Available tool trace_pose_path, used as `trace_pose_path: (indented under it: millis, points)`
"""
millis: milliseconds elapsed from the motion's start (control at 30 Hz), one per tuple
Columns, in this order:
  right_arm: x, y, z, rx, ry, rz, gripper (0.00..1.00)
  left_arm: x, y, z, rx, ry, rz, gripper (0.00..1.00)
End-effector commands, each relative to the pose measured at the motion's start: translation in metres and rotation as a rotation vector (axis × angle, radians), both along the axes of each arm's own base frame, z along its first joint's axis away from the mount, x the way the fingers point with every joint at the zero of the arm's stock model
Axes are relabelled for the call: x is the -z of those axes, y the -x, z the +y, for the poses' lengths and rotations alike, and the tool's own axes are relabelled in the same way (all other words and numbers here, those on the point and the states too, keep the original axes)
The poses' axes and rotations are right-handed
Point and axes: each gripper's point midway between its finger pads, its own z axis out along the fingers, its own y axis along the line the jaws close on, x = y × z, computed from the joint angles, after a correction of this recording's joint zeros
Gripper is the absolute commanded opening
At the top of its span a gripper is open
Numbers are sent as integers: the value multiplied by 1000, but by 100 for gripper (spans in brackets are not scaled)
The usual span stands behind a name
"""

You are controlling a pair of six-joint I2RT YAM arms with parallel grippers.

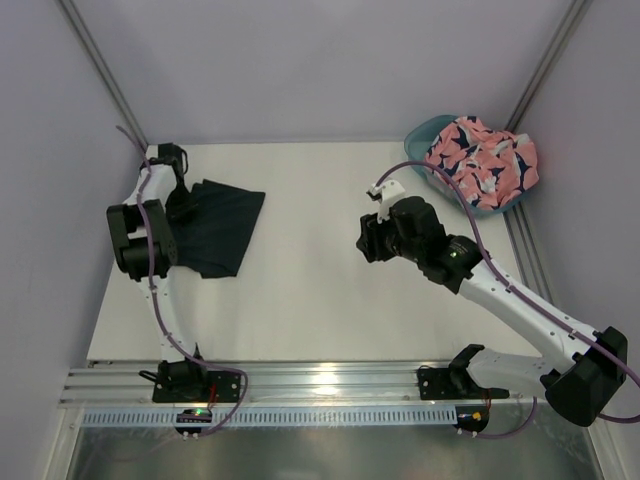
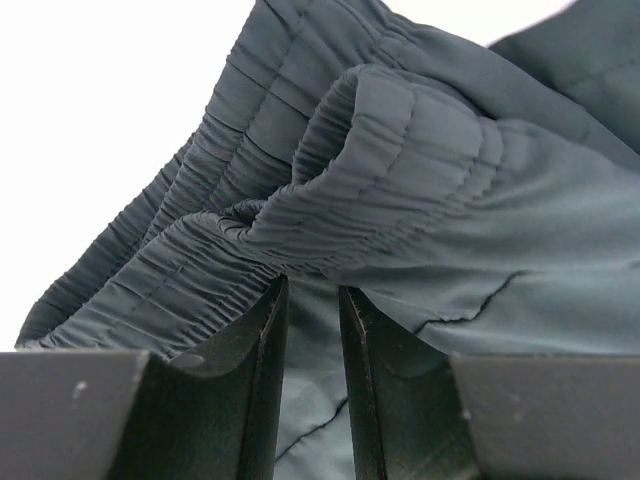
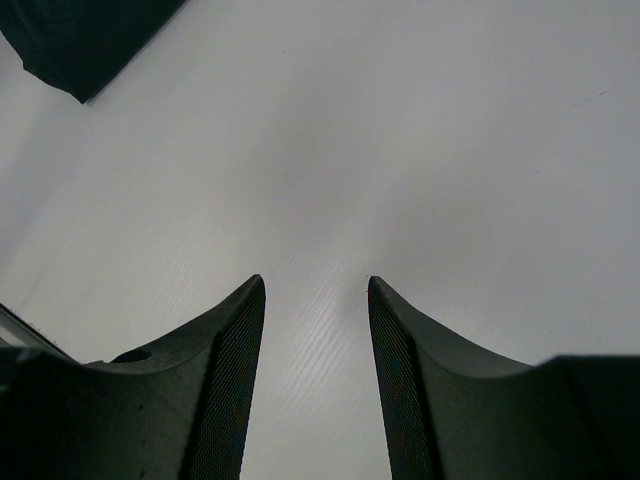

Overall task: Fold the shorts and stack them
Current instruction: Move the shorts to the corner of the board.

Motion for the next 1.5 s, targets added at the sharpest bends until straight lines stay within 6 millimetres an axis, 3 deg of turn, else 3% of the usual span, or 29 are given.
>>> trace_pose_path:
  millis: [0, 267, 400, 500, 633, 767, 833, 867, 933, 1000, 1067, 1267, 1467]
  points:
    - [-30, -6, 6, -2, -69, -76, 50, 2, 14, 47, -119, -90, 45, 29]
    - [-30, -9, 8, 4, -80, -87, 50, 13, 43, 91, -246, -68, 87, 30]
    - [-26, -9, 7, 4, -65, -80, 50, 11, 38, 90, -244, -30, 54, 33]
    - [-24, -7, 4, 7, -51, -67, 50, -13, 29, 85, -233, -12, -18, 36]
    - [-25, -2, -3, 27, -57, -74, 50, -69, 25, 70, -227, -2, -129, 43]
    - [-23, 1, -7, 40, -64, -72, 50, -94, 43, 38, -159, -27, -139, 48]
    - [-23, 3, -5, 34, -76, -63, 50, -81, 60, 17, -117, -19, -98, 48]
    - [-22, 5, -5, 28, -80, -59, 50, -86, 66, 7, -96, -7, -116, 47]
    - [-19, 8, -6, 23, -83, -53, 50, -66, 87, -9, -54, -2, -65, 46]
    - [-22, 12, -11, 33, -87, -64, 50, -64, 98, -28, -14, 6, -64, 43]
    - [-26, 16, -14, 34, -92, -70, 50, -45, 115, -40, -14, 49, -29, 35]
    - [-42, 28, -26, 48, -128, -107, 51, -9, 144, -55, -43, 101, 67, 24]
    - [-38, 30, -32, 66, -122, -109, 51, 1, 163, -54, -64, 81, 106, 24]
